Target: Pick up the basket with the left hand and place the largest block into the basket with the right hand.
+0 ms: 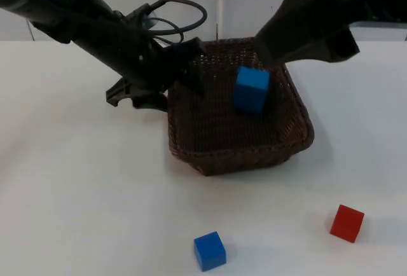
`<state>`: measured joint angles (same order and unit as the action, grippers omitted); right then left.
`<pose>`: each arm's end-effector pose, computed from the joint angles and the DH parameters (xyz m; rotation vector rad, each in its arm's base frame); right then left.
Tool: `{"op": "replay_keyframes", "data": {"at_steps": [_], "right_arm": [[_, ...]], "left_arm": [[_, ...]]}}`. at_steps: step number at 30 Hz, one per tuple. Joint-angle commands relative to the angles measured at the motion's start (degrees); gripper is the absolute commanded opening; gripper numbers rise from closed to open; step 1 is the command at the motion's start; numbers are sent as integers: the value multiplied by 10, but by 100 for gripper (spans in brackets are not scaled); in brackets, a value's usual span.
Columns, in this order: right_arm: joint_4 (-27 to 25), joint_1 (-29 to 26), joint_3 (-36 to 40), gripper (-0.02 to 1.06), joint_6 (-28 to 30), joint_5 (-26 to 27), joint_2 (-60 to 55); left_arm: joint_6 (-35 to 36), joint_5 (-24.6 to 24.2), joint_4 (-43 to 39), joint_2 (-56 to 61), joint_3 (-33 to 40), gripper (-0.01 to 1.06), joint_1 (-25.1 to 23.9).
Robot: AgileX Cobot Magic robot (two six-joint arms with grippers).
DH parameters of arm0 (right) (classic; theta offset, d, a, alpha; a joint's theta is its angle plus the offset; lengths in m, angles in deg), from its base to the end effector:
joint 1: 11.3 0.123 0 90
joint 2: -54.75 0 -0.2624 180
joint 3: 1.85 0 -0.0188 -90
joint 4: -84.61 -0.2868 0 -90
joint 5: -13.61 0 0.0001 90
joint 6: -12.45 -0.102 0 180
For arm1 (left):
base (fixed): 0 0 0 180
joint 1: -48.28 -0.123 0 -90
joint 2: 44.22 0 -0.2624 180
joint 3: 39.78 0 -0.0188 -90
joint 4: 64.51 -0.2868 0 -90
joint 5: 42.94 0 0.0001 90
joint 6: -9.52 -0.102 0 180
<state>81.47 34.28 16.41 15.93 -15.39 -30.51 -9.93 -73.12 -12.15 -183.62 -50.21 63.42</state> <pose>0.2337 0.2424 0.2668 -0.9370 2.1558 0.4235 0.4554 -0.1654 0.0482 -0.1629 2.6728 -0.7966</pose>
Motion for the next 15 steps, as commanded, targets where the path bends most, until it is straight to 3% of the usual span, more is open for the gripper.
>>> {"op": "replay_keyframes", "data": {"at_steps": [1, 2, 3, 10, 15], "right_arm": [[0, 1, 1, 77, -1, -2, 4], [0, 1, 1, 77, -1, -2, 4], [0, 1, 1, 77, -1, -2, 4], [0, 1, 1, 77, -1, 2, 4], [3, 1, 1, 77, -1, 24, 4]], "left_arm": [[4, -2, 8, 9, -3, 87, 2], [4, -3, 5, 12, -3, 100, 2], [5, -3, -4, 14, -3, 105, 2], [5, -10, -42, 36, -3, 105, -3], [46, -39, -109, 58, 0, 105, -3]]}}
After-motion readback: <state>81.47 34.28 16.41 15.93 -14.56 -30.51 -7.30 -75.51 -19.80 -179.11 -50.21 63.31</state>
